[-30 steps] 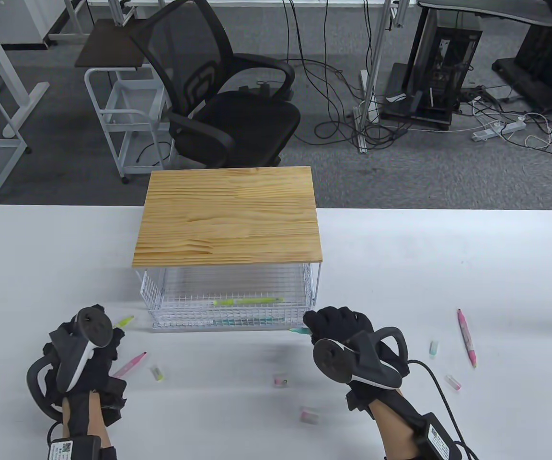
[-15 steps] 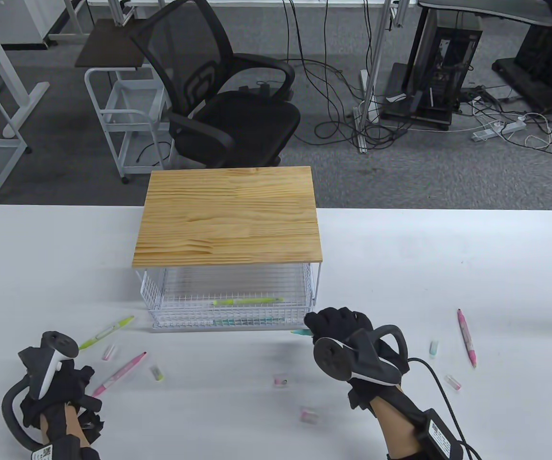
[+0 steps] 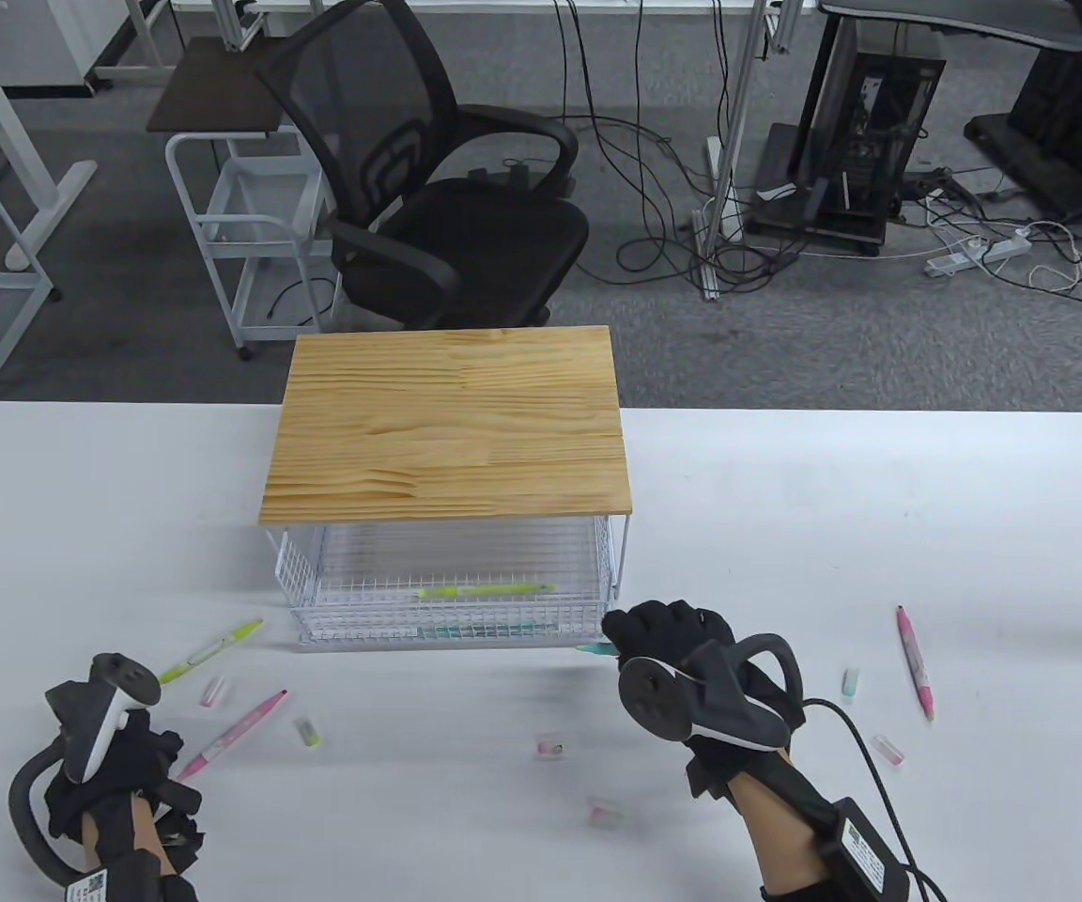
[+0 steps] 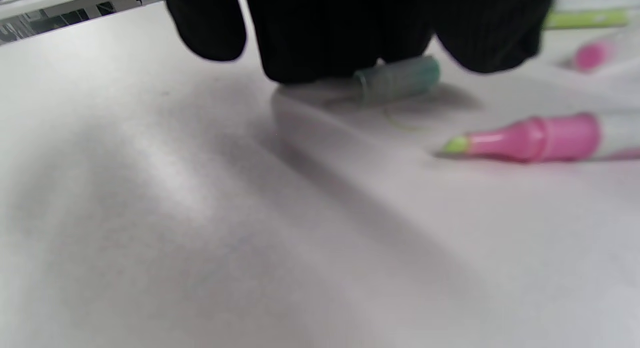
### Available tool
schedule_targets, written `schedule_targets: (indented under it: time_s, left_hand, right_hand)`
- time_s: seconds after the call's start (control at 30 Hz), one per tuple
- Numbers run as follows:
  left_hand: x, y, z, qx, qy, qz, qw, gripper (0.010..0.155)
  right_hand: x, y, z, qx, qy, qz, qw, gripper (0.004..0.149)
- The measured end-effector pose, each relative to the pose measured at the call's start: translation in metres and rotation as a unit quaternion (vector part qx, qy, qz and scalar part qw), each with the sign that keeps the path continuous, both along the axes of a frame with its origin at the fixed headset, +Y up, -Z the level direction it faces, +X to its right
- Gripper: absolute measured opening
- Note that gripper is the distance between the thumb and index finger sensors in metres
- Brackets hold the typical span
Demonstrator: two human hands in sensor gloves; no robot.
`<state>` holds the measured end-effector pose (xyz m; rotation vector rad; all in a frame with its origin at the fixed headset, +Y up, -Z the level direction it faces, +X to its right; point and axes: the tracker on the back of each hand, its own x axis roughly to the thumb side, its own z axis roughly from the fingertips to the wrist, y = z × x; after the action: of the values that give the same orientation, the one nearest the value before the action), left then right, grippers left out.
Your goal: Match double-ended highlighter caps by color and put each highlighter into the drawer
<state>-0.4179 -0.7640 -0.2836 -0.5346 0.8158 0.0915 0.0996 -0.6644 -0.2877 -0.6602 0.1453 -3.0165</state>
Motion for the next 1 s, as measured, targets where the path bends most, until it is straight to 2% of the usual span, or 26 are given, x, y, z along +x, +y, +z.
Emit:
schedule_targets:
  time_s: [0.33,1.0]
  left_hand:
    - [0.007,-0.006,-0.005,-0.027,-0.010,-0.040,0.999,0.057]
    - [0.013,-0.009,-0.006,-0.021,-0.025,-0.087,0.996,0.050]
  right_hand:
    - [0.000,-0.002,-0.003,-0.007,-0.002,0.003,1.000,0.051]
    - [0.004,-0.007,-0.007,-0.011,-0.009,0.015,1.000,0.051]
